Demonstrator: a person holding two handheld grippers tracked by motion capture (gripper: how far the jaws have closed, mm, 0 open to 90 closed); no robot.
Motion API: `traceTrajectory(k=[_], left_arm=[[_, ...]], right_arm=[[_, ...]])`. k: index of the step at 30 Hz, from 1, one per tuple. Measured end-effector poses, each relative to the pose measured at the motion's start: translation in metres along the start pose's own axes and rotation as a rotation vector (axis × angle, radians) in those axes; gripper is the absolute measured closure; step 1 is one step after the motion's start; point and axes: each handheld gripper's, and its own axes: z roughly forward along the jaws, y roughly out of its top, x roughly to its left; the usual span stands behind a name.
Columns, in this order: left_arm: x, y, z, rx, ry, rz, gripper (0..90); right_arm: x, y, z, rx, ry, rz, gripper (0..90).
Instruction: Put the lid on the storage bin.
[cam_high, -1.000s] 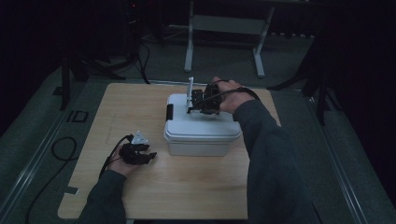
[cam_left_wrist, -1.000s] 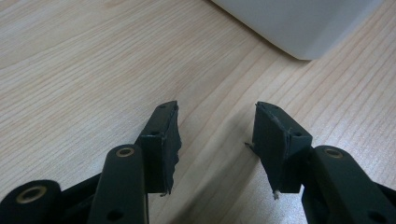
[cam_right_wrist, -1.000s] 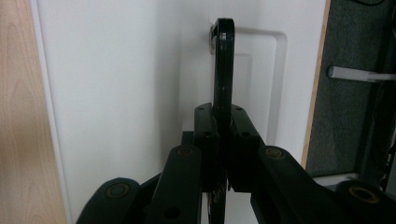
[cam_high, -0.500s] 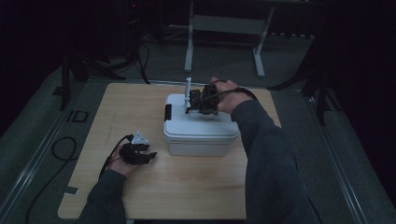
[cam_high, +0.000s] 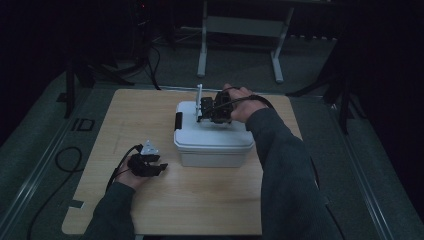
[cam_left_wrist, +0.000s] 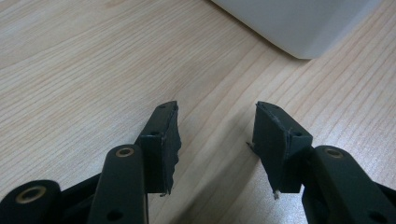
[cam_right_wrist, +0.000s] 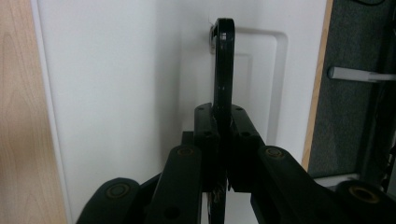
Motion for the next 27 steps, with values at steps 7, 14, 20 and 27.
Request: traceTrajectory(k=[7, 14, 20, 27], left_arm=[[0.0, 0.0, 0.0, 0.002, 0.0, 0.004, 50.7], [0.0, 0.0, 0.0, 0.003, -0.001, 0.003, 50.7], [0.0, 0.0, 0.0, 0.003, -0.001, 0.003, 50.7], [0.0, 0.0, 0.0, 0.004, -0.002, 0.004, 50.6]], right_arm=[[0.0, 0.002, 0.006, 0.02, -0.003, -0.006, 84.4], [0.0, 0.004, 0.01, 0.026, -0.002, -0.008, 84.3], [0.0, 0.004, 0.011, 0.03, 0.002, -0.001, 84.3], [0.0, 0.005, 0.014, 0.037, 0.01, -0.004, 84.3]])
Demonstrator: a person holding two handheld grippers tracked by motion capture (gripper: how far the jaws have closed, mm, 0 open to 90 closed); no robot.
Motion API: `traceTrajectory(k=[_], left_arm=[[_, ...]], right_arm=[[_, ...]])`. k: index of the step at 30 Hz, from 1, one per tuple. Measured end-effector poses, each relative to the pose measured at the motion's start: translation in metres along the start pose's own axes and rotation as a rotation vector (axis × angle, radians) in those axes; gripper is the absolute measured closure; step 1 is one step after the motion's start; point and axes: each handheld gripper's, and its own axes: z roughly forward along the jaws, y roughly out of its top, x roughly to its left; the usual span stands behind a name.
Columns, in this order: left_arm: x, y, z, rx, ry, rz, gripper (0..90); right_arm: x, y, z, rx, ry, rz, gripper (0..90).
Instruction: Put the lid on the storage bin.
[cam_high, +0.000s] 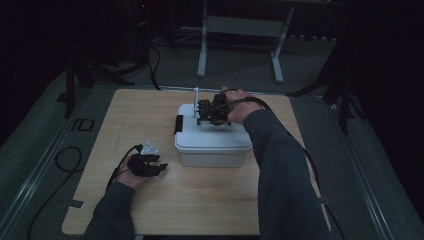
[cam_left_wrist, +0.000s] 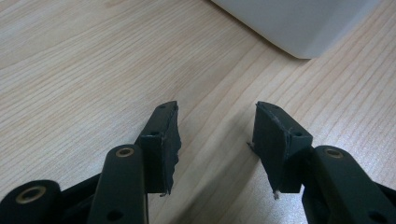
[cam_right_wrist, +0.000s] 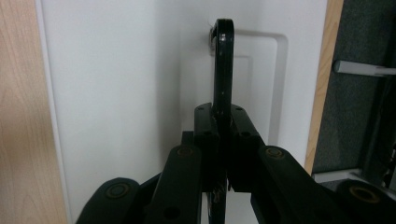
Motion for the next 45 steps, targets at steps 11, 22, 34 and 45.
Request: traceTrajectory(k=[11, 22, 34, 45], left_arm=[[0.0, 0.0, 0.0, -0.001, 0.001, 0.0, 50.6], [0.0, 0.0, 0.0, -0.002, 0.0, -0.002, 50.6], [0.0, 0.0, 0.0, -0.001, 0.001, -0.002, 50.6], [0.0, 0.0, 0.0, -0.002, 0.001, -0.003, 50.6]], right_arm=[[0.0, 0.0, 0.006, 0.013, 0.011, 0.013, 84.2], [0.0, -0.006, 0.008, -0.019, 0.017, 0.03, 74.0], [0.002, -0.009, 0.006, -0.036, 0.017, 0.058, 52.8], [0.003, -0.025, 0.0, -0.08, -0.029, 0.094, 44.7]])
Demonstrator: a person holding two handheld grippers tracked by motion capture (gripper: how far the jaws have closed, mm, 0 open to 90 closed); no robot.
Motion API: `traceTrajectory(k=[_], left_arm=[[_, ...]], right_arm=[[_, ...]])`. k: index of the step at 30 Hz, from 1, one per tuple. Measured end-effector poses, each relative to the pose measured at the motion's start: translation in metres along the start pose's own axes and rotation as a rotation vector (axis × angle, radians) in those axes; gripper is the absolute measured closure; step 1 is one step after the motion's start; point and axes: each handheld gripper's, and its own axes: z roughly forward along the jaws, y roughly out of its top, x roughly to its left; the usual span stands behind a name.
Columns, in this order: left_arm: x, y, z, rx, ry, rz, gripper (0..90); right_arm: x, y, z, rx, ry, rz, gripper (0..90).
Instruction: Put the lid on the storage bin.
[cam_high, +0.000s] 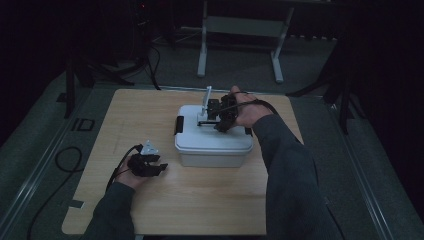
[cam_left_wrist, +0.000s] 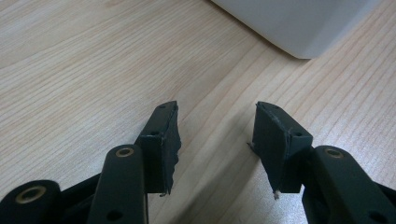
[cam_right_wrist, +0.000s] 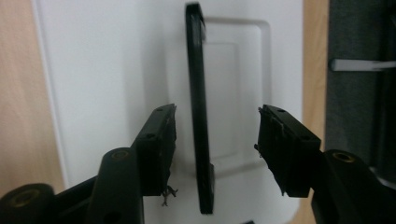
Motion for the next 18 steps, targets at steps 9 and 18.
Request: traceTrajectory(k=[9, 18], left_arm=[[0.0, 0.0, 0.0, 0.0, 0.0, 0.0, 50.5], [0.0, 0.0, 0.0, 0.0, -0.001, 0.0, 50.5]], right_arm=[[-0.001, -0.005, -0.01, -0.021, -0.028, 0.018, 38.4], [-0.006, -0.011, -0.021, -0.059, -0.045, 0.042, 37.6]])
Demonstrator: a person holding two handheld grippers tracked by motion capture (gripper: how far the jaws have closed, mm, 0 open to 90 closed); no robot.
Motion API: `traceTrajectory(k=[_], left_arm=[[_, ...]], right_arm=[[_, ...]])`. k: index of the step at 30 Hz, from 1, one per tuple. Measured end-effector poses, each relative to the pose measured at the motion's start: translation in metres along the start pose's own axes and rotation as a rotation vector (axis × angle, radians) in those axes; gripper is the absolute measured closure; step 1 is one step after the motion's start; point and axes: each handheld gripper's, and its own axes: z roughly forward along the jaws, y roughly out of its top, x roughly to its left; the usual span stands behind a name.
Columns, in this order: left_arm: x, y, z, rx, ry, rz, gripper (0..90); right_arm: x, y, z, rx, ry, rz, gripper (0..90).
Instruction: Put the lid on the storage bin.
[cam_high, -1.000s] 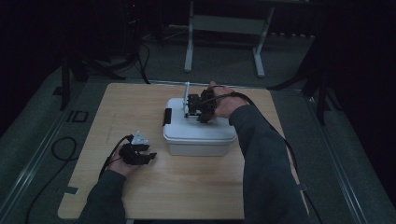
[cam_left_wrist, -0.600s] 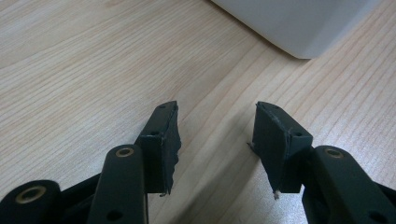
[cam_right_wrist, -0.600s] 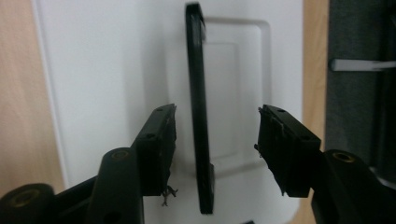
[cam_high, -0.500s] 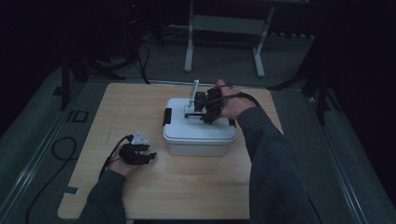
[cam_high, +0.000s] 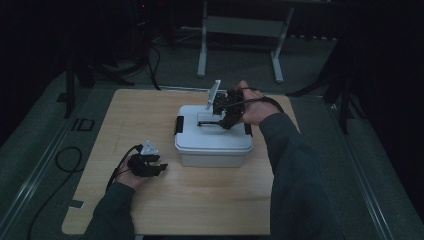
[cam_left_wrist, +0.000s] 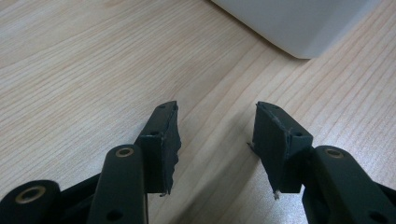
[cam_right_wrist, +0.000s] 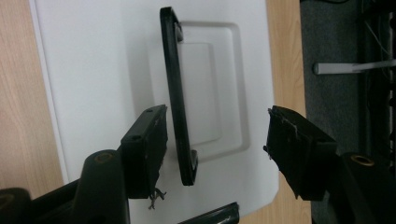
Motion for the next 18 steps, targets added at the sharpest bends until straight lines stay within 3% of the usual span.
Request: traceTrajectory(k=[10, 14, 18], left_arm=[[0.0001, 0.0, 0.0, 0.0, 0.0, 0.0, 50.5], [0.0, 0.0, 0.0001, -0.001, 0.0, 0.0, 50.4], [0.0001, 0.0, 0.0002, -0.002, -0.001, -0.001, 50.3]], right_arm=[[-0.0067, -0.0042, -0.0104, -0.064, -0.016, 0.042, 51.5], [-0.0093, -0.0055, -0.0109, -0.059, -0.045, 0.062, 62.0], [-0.01, -0.0063, -0.0097, -0.045, -0.061, 0.071, 62.1]])
